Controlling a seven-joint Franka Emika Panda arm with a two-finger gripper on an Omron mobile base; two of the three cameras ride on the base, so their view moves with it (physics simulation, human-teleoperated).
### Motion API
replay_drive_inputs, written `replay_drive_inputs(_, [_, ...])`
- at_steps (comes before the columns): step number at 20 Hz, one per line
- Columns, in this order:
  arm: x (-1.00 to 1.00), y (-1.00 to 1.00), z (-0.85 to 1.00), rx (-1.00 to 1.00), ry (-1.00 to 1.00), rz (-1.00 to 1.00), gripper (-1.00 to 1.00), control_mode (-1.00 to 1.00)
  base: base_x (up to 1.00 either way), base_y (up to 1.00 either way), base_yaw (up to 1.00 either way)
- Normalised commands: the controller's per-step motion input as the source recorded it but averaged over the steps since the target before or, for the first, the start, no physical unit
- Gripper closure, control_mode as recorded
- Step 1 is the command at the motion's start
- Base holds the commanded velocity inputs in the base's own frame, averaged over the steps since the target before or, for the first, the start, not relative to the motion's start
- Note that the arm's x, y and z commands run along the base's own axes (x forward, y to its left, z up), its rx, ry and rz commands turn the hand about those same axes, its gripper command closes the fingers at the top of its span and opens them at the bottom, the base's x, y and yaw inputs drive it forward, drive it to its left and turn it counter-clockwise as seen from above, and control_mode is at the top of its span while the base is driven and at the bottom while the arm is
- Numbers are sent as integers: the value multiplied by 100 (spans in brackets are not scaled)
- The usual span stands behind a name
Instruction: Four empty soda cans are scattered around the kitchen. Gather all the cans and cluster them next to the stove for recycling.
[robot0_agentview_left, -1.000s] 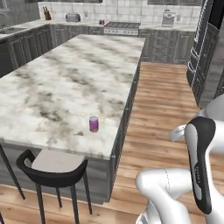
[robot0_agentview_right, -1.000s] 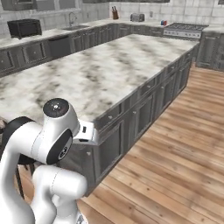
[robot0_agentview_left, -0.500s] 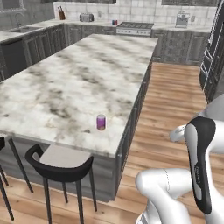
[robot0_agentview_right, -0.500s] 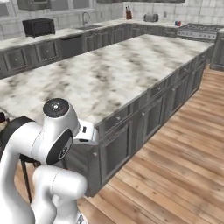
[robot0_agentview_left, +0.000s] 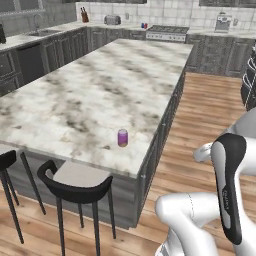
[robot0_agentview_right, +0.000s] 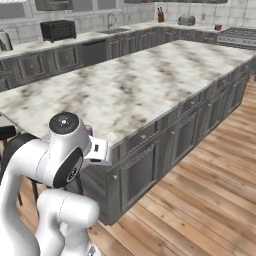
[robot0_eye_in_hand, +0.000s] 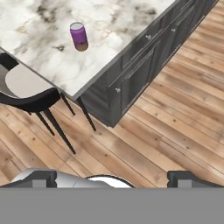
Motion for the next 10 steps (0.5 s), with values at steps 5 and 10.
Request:
replay_drive_inputs(5, [0,0,0,0,0,0,-100,100,0,0,15])
replay_drive_inputs(10, [0,0,-28,0,0,10,-100,-100,0,0,0])
